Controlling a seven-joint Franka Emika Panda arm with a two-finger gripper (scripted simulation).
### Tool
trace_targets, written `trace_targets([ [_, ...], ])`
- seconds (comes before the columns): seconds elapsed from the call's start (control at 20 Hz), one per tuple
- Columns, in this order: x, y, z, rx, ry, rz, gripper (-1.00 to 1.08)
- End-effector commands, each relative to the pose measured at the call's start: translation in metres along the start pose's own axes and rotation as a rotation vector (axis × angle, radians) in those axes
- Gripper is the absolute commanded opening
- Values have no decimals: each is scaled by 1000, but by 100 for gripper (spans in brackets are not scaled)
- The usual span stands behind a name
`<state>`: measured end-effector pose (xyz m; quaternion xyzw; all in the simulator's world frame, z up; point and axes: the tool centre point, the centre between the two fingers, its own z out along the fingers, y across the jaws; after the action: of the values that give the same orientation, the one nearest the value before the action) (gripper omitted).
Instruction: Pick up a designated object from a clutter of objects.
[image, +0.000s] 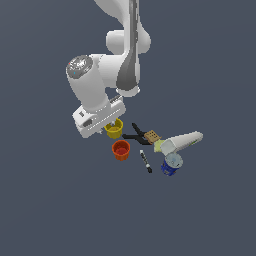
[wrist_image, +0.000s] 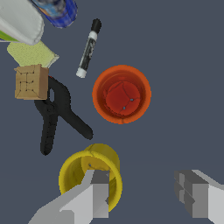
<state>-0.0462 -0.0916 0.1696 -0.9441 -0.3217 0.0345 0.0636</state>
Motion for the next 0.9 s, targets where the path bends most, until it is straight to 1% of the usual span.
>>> trace_targets([
  [0.0,-7,0,11,13,-3,-51,28],
  [0.5,-33,-4,52,66,-3,-239,28],
  [0.85,-46,-7,70,90,2,-326,28],
])
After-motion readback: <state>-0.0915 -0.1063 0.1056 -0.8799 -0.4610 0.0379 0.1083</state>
